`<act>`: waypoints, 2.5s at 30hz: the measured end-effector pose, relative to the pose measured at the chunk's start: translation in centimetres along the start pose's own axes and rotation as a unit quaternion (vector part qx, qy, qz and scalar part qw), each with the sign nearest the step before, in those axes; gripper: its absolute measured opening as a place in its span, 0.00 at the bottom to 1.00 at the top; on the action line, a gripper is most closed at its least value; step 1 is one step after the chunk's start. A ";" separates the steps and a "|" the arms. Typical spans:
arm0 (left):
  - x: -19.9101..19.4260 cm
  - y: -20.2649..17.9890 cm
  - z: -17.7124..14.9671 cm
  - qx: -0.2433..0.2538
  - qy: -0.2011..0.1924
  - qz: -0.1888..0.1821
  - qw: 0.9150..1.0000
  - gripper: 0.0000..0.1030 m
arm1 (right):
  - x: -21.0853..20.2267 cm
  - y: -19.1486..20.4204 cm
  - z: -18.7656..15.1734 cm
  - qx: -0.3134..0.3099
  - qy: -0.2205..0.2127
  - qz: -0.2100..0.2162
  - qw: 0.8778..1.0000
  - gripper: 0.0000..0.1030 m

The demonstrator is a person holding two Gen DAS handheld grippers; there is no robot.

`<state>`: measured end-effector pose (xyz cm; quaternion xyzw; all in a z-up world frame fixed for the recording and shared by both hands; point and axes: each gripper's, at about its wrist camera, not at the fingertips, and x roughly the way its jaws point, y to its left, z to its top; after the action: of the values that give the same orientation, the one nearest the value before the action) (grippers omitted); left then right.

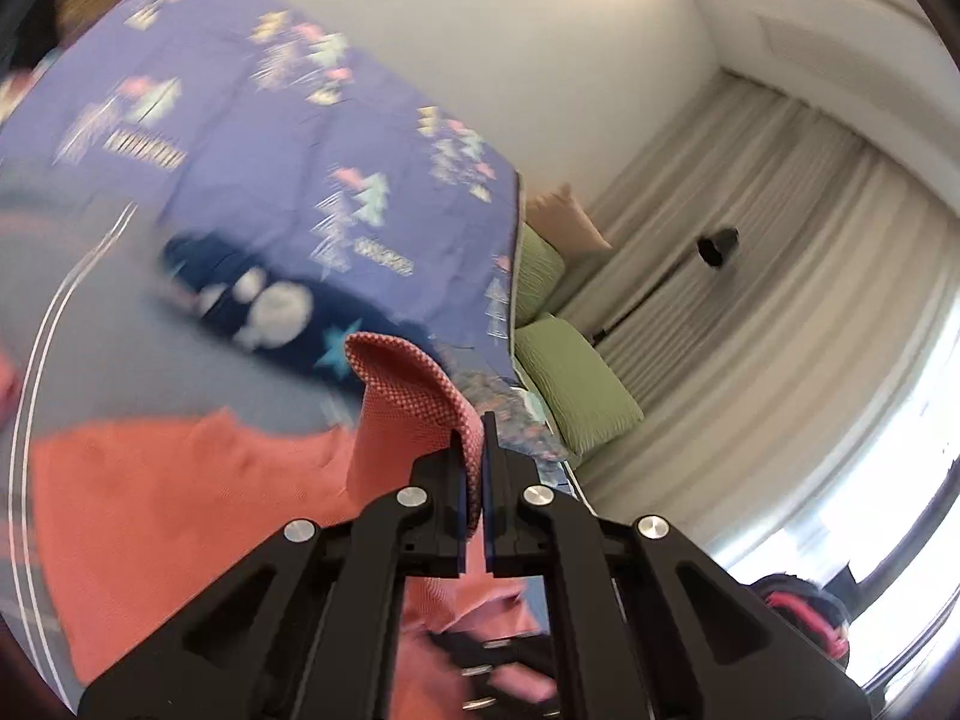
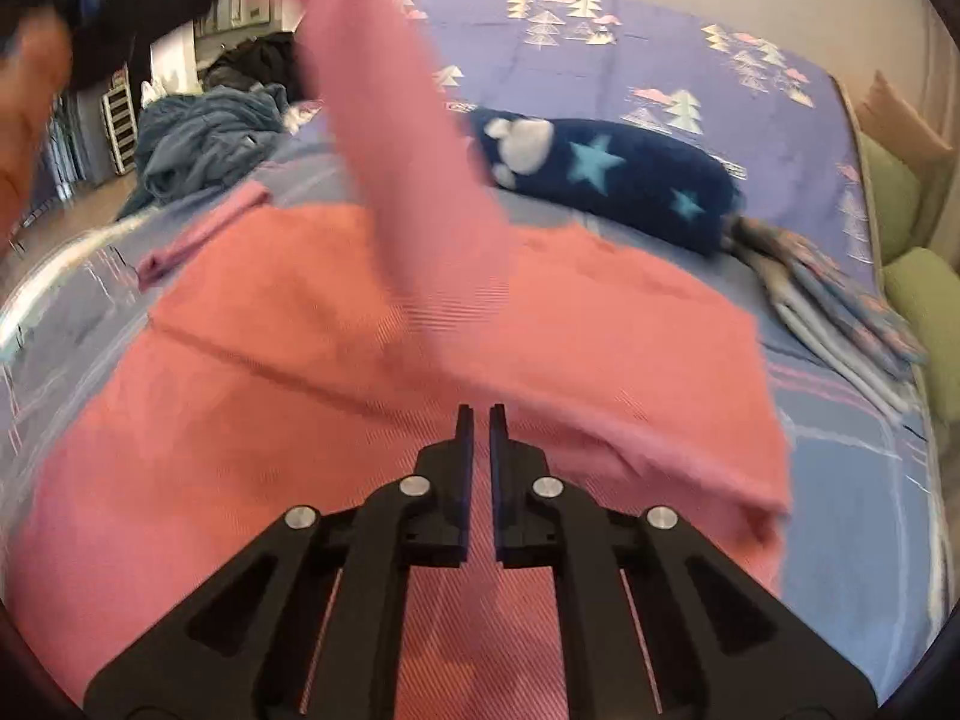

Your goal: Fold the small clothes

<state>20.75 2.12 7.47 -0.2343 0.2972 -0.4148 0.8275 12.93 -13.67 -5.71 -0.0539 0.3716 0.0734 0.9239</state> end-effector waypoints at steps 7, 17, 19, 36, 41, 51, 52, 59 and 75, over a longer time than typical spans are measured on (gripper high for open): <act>-0.1 -6.7 2.0 0.075 -0.025 0.008 0.997 0.03 | 2.9 -9.8 0.3 0.170 0.044 -0.178 0.968 0.06; 0.2 -3.2 2.1 0.056 -0.023 0.034 0.998 0.03 | -0.7 -9.9 -0.8 0.175 0.005 -0.036 0.984 0.19; 0.2 -2.9 2.7 0.045 -0.023 0.028 0.998 0.03 | -0.1 -7.6 0.3 0.153 0.008 0.030 0.988 0.19; -2.4 3.7 0.4 0.039 -0.011 0.104 0.994 0.03 | 2.8 -11.1 -0.2 0.190 0.053 -0.082 0.977 0.45; -4.0 7.5 -1.6 0.018 0.003 0.132 0.991 0.03 | 0.7 -9.3 -2.4 0.142 0.055 -0.077 0.985 0.46; -3.1 15.4 -8.8 -0.023 0.094 0.247 0.964 0.07 | 0.8 -8.3 -2.8 0.118 0.064 -0.082 0.988 0.56; -3.1 15.7 -9.1 -0.026 0.098 0.250 0.963 0.07 | 0.8 -8.4 -2.8 0.120 0.064 -0.080 0.987 0.57; -5.1 14.8 -7.8 -0.043 0.077 0.225 0.970 0.32 | 0.7 -8.7 -2.9 0.129 0.061 -0.074 0.987 0.60; 2.8 8.1 -8.3 0.038 0.130 0.183 0.974 0.43 | -4.4 -12.3 -1.5 0.205 -0.006 -0.013 0.979 0.29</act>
<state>20.81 3.12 -4.47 -0.0884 0.4240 -0.2942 0.8520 10.94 -26.45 -3.19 0.1326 0.3723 -0.0161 0.9184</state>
